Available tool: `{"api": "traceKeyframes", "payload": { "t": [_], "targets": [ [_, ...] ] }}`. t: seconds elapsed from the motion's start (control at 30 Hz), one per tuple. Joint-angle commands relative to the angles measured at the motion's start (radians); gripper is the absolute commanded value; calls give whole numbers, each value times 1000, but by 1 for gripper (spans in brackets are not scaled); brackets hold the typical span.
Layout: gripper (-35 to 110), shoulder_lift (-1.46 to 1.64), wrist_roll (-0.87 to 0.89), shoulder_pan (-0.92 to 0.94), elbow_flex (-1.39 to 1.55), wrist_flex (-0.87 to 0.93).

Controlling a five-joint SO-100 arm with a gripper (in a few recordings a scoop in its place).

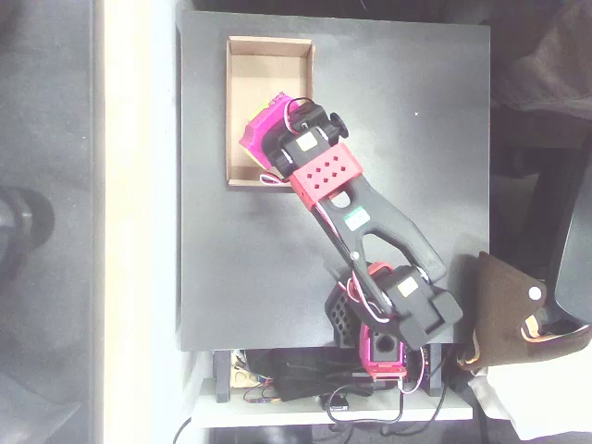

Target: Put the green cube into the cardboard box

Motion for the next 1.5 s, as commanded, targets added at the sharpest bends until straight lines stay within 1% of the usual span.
{"api": "traceKeyframes", "payload": {
  "t": [0.0,0.23,0.73,0.83,1.0,1.1,1.47],
  "targets": [
    [18,-31,14,-8,-11,9],
    [18,-117,14,-5,-12,6],
    [18,-126,2,-3,-14,0],
    [23,-124,2,-2,-15,-2],
    [37,-124,3,-9,-12,-2],
    [42,-124,2,-9,-12,-2],
    [43,-81,2,2,-38,-2]
  ]
}}
